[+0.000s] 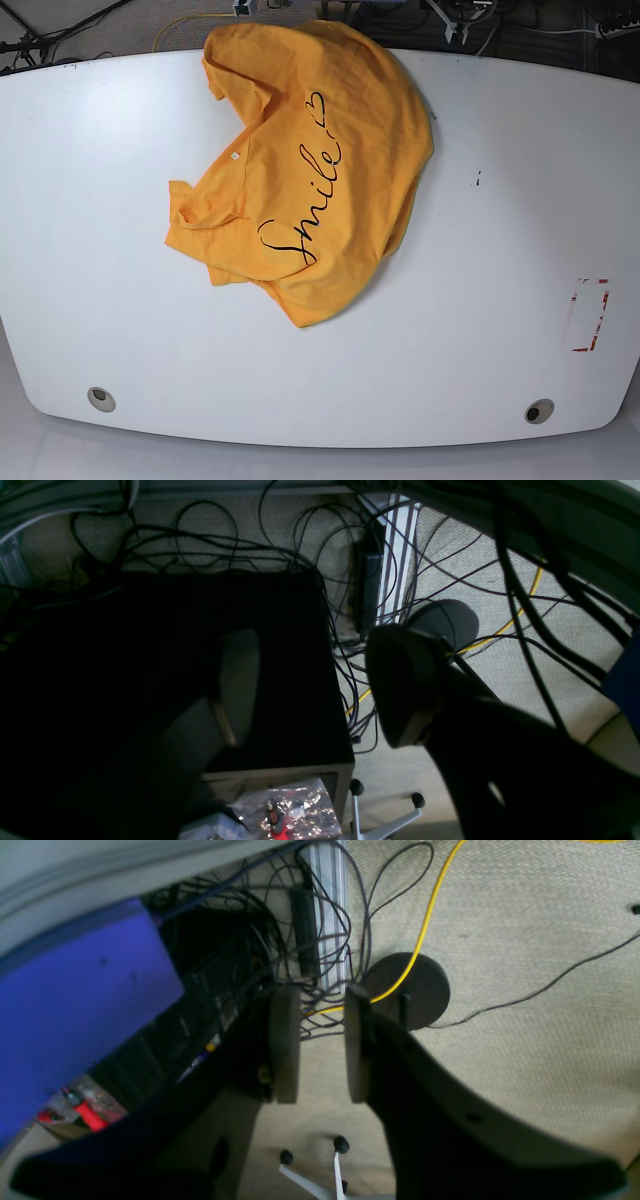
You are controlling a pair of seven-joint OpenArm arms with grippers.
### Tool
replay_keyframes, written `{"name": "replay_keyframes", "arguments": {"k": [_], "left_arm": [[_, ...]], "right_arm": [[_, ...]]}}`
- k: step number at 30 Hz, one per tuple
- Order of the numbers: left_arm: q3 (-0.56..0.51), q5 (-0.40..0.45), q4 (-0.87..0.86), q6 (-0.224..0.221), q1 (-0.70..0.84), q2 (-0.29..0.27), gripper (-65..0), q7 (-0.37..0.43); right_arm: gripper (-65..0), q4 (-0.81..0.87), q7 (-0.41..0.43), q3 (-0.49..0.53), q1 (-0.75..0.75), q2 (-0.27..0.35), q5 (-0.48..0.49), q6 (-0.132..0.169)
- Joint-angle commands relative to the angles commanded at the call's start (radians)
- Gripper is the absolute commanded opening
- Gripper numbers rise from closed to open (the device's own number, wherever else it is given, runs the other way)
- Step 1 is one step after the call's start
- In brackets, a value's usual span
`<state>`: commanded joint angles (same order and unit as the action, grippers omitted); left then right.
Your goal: Fold the T-shirt properly
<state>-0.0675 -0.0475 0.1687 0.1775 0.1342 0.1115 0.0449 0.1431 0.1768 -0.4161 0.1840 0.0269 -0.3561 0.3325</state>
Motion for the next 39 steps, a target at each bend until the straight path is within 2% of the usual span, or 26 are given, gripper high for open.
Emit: {"name": "replay_keyframes", "arguments": {"k": [21, 39], "left_arm": [[-0.005, 0.004, -0.011, 0.002, -0.008, 0.004, -29.6, -0.007], [0.004, 0.008, 0.005, -0.008, 0.032, 0.006, -29.7, 0.034]], "right_arm": [[-51.2, 0.002, 0.01, -0.004, -0.006, -0.012, -0.001, 0.0], [-50.8, 0.015, 0.081, -0.016, 0.016, 0.002, -0.004, 0.004]]}}
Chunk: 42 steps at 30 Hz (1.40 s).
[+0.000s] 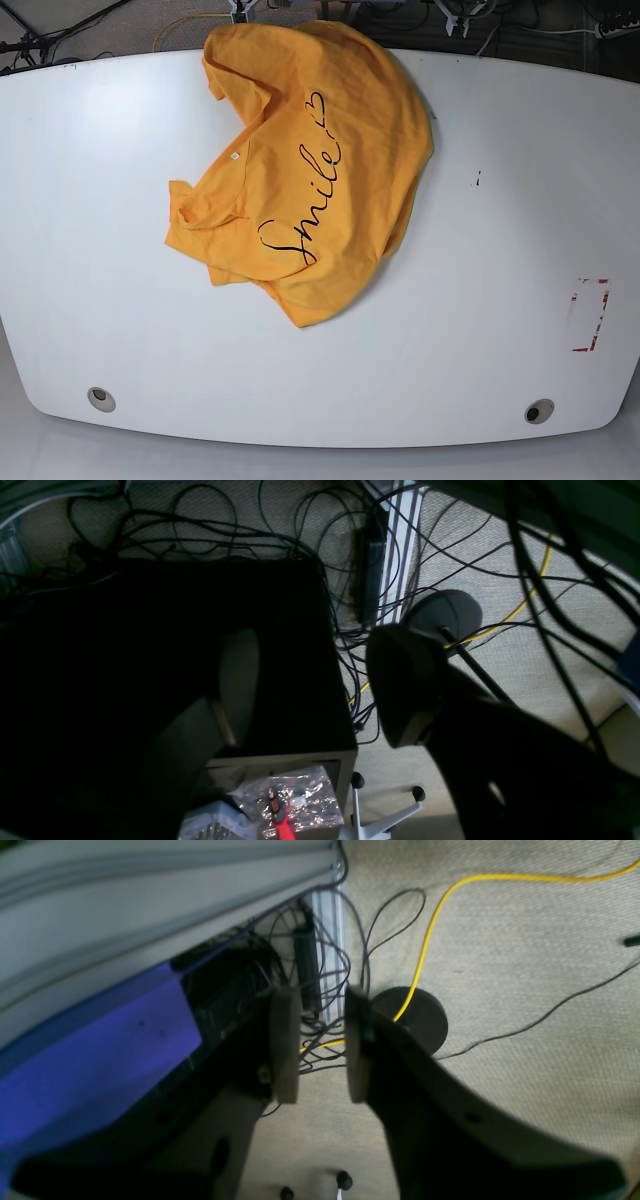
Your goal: Fold the T-shirt properly
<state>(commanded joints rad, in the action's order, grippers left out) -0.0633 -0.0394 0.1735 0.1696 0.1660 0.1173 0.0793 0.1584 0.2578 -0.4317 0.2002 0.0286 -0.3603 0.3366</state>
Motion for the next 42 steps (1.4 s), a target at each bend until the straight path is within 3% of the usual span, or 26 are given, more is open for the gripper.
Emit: {"name": "replay_keyframes", "arguments": {"k": [12, 42], "left_arm": [[0.021, -0.004, 0.05, -0.014, 0.044, 0.008, -29.9, 0.071], [0.022, 0.0, -0.001, -0.004, 0.008, -0.008, -30.1, 0.033]], "right_arm": [[-50.6, 0.038, 0.007, -0.003, 0.008, -0.001, 0.0, 0.003], [-51.0, 0.019, -0.01, -0.003, 0.004, -0.001, 0.008, 0.007]]}}
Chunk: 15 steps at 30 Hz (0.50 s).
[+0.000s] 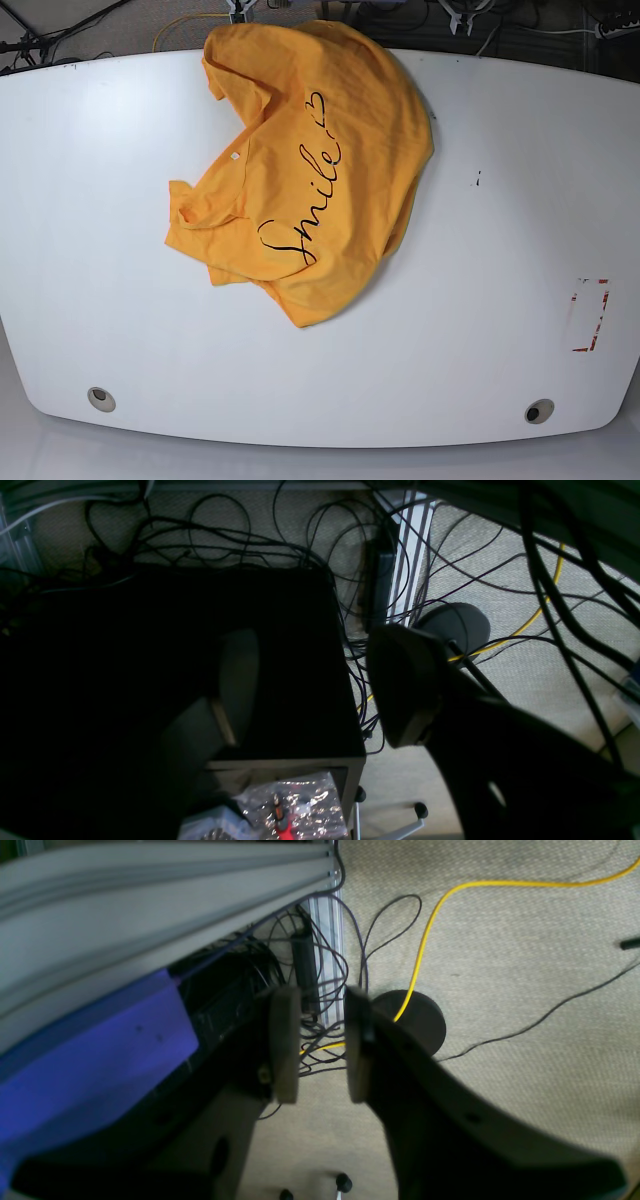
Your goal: Fold the T-shirt properly
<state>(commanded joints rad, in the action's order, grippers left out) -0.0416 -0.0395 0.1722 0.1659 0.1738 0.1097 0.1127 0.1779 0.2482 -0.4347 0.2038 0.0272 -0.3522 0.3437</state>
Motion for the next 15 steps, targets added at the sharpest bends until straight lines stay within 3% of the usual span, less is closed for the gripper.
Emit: {"name": "replay_keyframes", "arguments": {"k": [15], "left_arm": [[0.0, 0.002, 0.004, -0.01, -0.006, 0.0, -29.9, 0.013]], "right_arm": [[-55.2, -0.014, -0.006, 0.0, 0.0, -0.002, -0.002, 0.001]]}}
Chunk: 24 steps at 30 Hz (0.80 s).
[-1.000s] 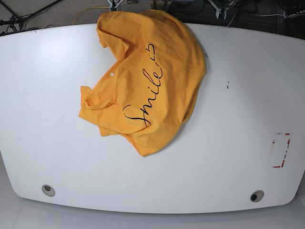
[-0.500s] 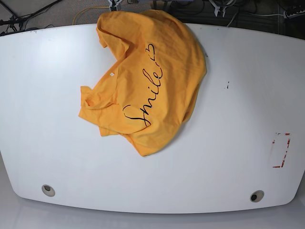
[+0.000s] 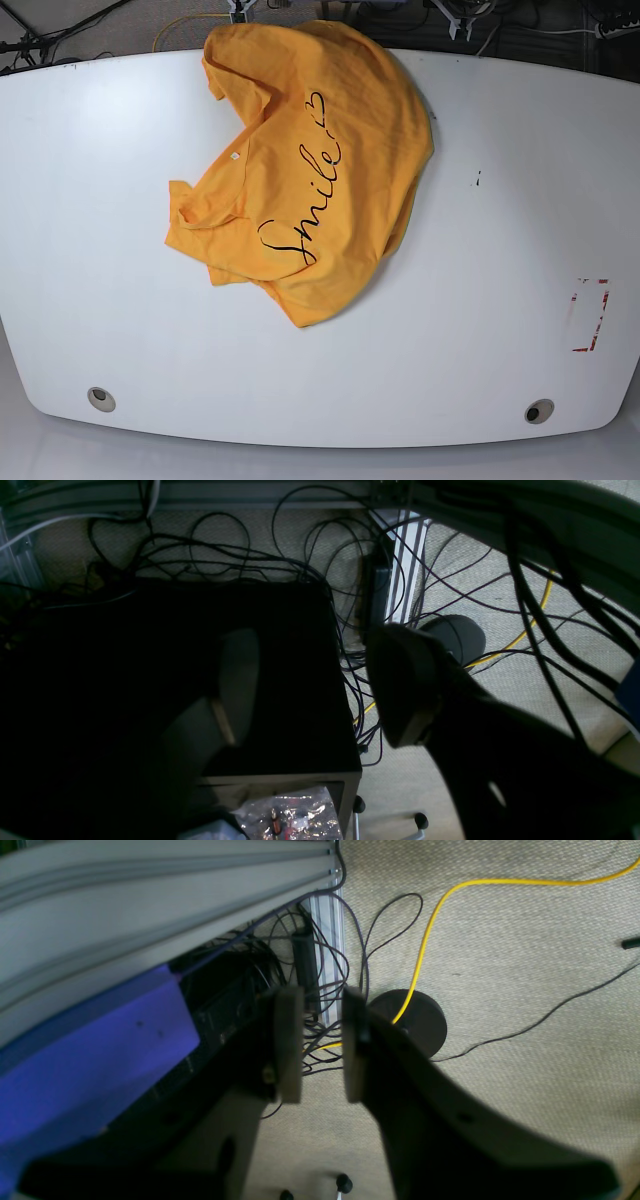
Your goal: Fold the T-shirt properly
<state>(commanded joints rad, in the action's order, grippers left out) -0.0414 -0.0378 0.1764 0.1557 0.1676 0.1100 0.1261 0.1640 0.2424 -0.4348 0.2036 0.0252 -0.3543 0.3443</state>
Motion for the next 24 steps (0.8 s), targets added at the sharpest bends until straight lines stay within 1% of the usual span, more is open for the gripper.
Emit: {"name": "replay_keyframes", "arguments": {"k": [9, 15, 19, 21, 24], "left_arm": [[0.005, 0.003, 0.019, -0.002, 0.004, 0.0, -29.6, 0.003], [0.008, 0.001, 0.06, -0.005, 0.04, 0.005, -29.5, 0.008], [0.009, 0.001, 0.117, -0.003, 0.077, 0.008, -29.5, 0.007], [0.007, -0.001, 0.241, -0.008, 0.165, 0.008, -29.4, 0.03], [0.008, -0.002, 0.291, -0.008, 0.205, 0.009, -29.3, 0.041]], "right_arm": [[-54.2, -0.004, 0.003, 0.003, -0.001, -0.001, 0.0, -0.002], [-53.2, 0.013, 0.001, 0.002, 0.017, 0.003, -0.004, -0.002], [-52.8, 0.038, 0.003, 0.0, 0.042, 0.004, 0.001, 0.002], [-53.2, 0.13, 0.004, -0.002, 0.114, 0.003, 0.017, 0.0], [-53.3, 0.166, 0.009, -0.002, 0.141, 0.002, 0.02, 0.0]]}}
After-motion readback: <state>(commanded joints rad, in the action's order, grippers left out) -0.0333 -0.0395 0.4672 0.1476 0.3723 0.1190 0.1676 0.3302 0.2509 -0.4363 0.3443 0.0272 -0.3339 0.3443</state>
